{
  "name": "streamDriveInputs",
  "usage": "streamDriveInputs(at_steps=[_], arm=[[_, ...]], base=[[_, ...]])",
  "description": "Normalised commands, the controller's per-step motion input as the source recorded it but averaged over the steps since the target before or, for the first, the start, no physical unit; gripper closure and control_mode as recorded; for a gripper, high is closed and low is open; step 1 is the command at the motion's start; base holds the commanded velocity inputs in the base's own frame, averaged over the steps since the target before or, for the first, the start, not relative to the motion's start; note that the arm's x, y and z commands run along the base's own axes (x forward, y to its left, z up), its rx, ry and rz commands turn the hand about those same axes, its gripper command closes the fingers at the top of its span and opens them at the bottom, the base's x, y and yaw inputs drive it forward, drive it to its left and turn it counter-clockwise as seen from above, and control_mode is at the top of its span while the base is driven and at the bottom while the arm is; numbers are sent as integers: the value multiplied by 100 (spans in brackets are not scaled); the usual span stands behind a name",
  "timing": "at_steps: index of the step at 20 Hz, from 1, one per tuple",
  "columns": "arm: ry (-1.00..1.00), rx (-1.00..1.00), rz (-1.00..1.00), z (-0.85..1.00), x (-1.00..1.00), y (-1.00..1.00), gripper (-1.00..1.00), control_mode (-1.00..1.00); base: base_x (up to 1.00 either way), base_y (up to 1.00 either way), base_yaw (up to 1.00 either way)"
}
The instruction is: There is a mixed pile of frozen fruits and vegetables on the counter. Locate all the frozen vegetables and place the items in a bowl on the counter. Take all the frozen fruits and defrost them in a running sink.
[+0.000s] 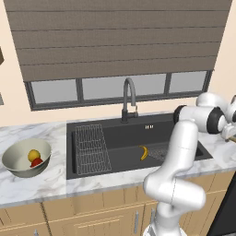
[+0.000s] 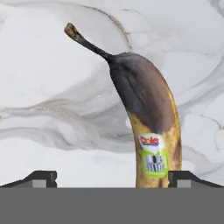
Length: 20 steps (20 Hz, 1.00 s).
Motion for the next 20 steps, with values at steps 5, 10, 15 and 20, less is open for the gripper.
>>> streamDriveInputs(at_steps=[5, 10, 15, 20], arm=[[0, 0, 0, -10, 26, -23, -100, -100], [-2, 0, 0, -16, 21, -2, -100, -100], [-1, 0, 0, -12, 12, 2, 100, -100], [-4, 1, 0, -21, 14, 1, 100, -100]], base=[[0, 0, 0], [0, 0, 0], [0, 0, 0], [0, 0, 0]])
